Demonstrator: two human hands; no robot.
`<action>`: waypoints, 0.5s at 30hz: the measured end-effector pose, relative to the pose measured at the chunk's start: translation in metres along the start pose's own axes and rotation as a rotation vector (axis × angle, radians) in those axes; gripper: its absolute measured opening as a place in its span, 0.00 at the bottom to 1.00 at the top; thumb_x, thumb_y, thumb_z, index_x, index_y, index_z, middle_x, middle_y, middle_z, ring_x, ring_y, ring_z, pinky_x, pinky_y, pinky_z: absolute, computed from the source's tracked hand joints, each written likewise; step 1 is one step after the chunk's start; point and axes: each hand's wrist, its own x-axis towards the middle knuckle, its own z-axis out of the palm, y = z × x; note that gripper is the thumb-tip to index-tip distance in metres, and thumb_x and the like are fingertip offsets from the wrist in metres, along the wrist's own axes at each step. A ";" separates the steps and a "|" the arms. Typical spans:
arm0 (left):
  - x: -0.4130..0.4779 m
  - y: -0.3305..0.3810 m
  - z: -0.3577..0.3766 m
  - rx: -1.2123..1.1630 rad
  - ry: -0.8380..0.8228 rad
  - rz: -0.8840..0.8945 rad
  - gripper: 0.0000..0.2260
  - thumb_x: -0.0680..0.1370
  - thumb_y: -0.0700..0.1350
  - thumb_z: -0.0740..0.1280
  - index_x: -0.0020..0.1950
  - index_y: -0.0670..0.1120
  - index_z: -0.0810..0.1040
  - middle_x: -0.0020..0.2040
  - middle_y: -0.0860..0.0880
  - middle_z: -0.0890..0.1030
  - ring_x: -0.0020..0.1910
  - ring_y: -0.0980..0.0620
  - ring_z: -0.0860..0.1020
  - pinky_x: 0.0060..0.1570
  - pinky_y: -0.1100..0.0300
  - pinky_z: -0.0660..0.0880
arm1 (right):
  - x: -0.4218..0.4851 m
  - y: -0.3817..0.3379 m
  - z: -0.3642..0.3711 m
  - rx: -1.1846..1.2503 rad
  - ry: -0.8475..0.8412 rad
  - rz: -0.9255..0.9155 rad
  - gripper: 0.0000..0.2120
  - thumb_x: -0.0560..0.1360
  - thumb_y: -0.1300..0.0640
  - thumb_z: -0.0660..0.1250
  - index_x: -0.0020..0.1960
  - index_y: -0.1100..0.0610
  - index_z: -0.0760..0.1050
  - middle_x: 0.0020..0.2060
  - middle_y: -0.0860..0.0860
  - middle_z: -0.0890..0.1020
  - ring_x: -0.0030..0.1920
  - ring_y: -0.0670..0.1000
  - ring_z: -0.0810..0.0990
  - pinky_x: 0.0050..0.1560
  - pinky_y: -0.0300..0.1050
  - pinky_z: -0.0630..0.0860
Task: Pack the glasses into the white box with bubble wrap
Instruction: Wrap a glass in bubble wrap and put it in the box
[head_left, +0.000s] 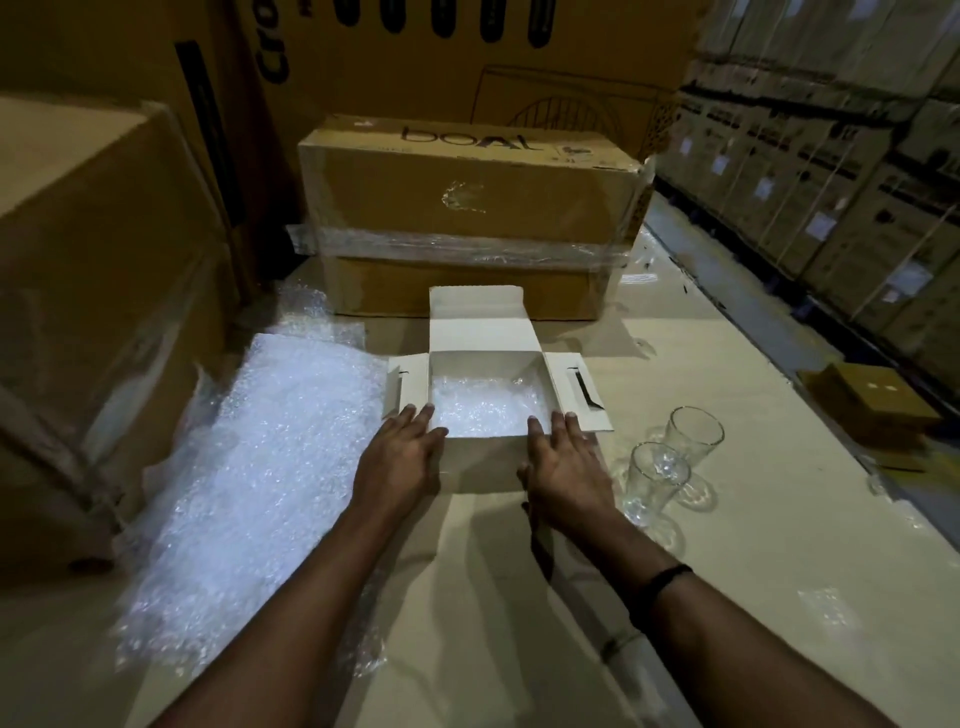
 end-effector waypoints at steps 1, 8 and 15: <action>0.001 0.000 0.000 -0.016 -0.027 -0.013 0.16 0.64 0.38 0.68 0.51 0.41 0.85 0.59 0.37 0.81 0.57 0.34 0.80 0.56 0.41 0.76 | 0.001 0.001 0.000 0.000 0.000 -0.002 0.31 0.81 0.48 0.55 0.79 0.54 0.47 0.78 0.60 0.50 0.78 0.58 0.44 0.75 0.53 0.46; -0.016 0.014 -0.006 -0.041 0.121 0.045 0.18 0.65 0.37 0.70 0.55 0.44 0.83 0.64 0.39 0.78 0.65 0.36 0.74 0.66 0.41 0.65 | -0.027 -0.001 -0.025 0.176 0.130 -0.036 0.26 0.81 0.53 0.57 0.78 0.54 0.56 0.76 0.60 0.58 0.76 0.58 0.55 0.74 0.50 0.57; -0.043 0.092 0.023 -0.327 0.117 0.171 0.14 0.73 0.47 0.63 0.54 0.45 0.83 0.53 0.45 0.82 0.53 0.43 0.79 0.55 0.54 0.67 | -0.058 0.076 -0.072 0.400 0.647 0.120 0.15 0.75 0.65 0.65 0.60 0.56 0.80 0.58 0.58 0.80 0.59 0.57 0.77 0.61 0.43 0.68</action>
